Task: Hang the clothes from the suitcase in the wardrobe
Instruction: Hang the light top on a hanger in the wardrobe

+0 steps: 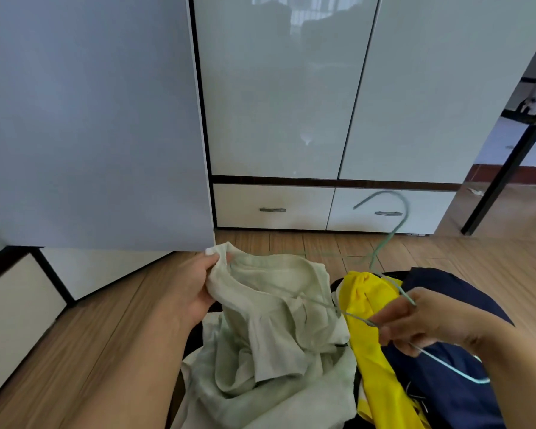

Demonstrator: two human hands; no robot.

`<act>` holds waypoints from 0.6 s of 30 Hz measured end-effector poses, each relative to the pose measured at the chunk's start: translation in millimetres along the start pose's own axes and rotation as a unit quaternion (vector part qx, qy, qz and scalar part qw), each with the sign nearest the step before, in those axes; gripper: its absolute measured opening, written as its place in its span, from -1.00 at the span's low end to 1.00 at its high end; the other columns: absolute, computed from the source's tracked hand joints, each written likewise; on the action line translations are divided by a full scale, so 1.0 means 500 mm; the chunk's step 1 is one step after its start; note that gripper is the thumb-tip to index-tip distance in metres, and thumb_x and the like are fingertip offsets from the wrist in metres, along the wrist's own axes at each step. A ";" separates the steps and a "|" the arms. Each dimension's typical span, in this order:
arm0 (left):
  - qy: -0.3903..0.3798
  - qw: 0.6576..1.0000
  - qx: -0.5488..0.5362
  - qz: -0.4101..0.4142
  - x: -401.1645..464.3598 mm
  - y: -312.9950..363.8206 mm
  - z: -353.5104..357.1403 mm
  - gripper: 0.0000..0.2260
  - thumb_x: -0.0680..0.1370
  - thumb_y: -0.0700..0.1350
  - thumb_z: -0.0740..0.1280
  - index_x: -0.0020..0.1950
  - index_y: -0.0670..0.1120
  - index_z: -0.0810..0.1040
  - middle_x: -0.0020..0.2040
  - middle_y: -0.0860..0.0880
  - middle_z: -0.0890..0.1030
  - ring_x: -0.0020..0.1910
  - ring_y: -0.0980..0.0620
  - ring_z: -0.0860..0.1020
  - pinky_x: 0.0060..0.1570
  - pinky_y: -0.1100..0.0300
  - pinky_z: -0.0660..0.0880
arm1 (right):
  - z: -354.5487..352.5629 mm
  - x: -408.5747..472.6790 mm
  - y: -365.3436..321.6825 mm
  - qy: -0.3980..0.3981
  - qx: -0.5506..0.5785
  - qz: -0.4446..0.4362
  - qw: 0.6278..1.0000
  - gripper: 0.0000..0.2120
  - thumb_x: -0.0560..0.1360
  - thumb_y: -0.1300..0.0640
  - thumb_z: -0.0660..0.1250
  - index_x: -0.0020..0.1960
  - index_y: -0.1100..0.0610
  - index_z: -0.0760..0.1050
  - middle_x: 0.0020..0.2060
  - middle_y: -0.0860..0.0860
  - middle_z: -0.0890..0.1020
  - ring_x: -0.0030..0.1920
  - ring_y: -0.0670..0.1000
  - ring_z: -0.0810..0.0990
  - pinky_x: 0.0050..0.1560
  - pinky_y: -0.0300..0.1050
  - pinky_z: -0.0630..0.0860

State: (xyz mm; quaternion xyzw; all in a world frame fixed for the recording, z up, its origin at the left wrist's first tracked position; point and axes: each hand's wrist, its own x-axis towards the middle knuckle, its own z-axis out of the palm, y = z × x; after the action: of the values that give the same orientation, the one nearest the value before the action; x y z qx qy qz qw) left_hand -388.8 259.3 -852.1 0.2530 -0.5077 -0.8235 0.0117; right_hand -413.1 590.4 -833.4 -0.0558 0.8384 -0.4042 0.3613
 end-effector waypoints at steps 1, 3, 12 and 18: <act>0.013 1.000 -0.003 0.006 0.004 -0.001 -0.007 -0.80 0.63 -0.21 0.18 -0.02 -0.21 0.59 -0.07 -0.13 0.66 -0.11 -0.04 0.61 -0.12 0.02 0.54 | 0.001 0.000 0.006 -0.007 -0.011 0.020 1.000 -0.86 0.39 0.34 0.48 -0.07 0.21 0.69 -0.22 0.35 0.62 -0.38 0.08 0.55 -0.30 -0.13 0.52; 0.046 0.999 -0.015 0.020 0.009 -0.001 -0.015 -0.82 0.63 -0.19 0.19 0.02 -0.17 0.59 -0.05 -0.07 0.67 -0.08 0.01 0.60 -0.14 0.05 0.53 | 0.007 0.001 0.011 -0.004 -0.036 0.044 0.998 -0.84 0.37 0.35 0.49 -0.07 0.20 0.69 -0.20 0.32 0.65 -0.37 0.07 0.58 -0.28 -0.12 0.54; -0.151 0.857 0.472 0.141 -0.032 0.014 0.028 -0.88 0.55 0.03 0.35 0.01 0.10 0.66 -0.12 0.14 0.68 -0.09 0.22 0.61 -0.03 0.24 0.53 | 0.027 0.016 -0.052 0.067 -0.126 -0.037 0.989 -0.93 0.40 0.26 0.47 -0.18 0.12 0.68 -0.38 0.15 0.66 -0.39 0.02 0.61 -0.23 -0.14 0.61; 0.013 0.696 0.599 0.396 -0.039 0.031 0.061 -0.89 0.54 0.07 0.33 -0.14 0.09 0.56 -0.19 0.20 0.45 -0.02 0.17 0.32 0.10 0.13 0.20 | 0.058 0.045 -0.055 0.392 -0.196 -0.101 0.893 -0.69 0.37 -0.01 0.52 0.06 0.11 0.63 -0.02 0.04 0.68 0.00 0.01 0.62 -0.02 -0.08 0.51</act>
State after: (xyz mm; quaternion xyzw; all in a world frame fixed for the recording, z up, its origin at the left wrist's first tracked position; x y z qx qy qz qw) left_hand -388.7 282.5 -820.1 -0.0070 -0.9465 -0.2616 0.1890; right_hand -416.2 545.0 -838.3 -0.0466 0.9640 -0.2551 -0.0582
